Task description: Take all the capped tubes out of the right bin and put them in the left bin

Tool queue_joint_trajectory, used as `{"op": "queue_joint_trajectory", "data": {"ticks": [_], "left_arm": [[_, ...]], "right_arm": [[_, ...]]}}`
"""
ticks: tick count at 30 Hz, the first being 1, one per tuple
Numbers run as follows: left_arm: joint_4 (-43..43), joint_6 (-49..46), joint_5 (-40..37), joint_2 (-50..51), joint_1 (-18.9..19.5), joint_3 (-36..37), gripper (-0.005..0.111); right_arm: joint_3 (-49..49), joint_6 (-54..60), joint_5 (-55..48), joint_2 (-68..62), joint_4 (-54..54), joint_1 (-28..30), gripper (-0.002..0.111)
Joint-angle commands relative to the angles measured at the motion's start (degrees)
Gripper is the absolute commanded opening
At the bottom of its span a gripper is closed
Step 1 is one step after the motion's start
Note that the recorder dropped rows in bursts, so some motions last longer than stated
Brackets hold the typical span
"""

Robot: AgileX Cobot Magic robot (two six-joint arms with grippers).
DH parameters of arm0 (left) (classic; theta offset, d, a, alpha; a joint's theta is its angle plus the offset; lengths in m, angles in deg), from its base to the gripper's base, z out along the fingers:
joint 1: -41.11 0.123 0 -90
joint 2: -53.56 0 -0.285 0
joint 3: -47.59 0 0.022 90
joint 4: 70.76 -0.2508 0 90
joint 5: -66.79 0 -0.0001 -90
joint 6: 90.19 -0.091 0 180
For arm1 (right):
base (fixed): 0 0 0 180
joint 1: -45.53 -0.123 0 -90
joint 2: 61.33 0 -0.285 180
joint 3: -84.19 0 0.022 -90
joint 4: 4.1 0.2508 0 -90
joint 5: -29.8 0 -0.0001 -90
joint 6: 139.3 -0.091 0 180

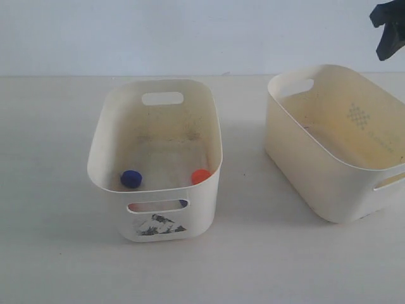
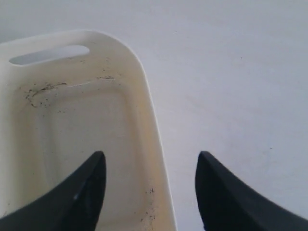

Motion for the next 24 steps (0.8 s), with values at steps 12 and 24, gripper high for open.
{"op": "queue_joint_trajectory", "data": {"ticks": [12, 24], "left_arm": [[0.4, 0.7, 0.8, -0.1, 0.1, -0.2, 0.004], [0.4, 0.7, 0.8, -0.1, 0.1, -0.2, 0.004]], "right_arm": [[11.4, -2.8, 5.1, -4.3, -4.6, 0.9, 0.042], [13.6, -24.4, 1.0, -4.3, 0.7, 0.9, 0.006]]}}
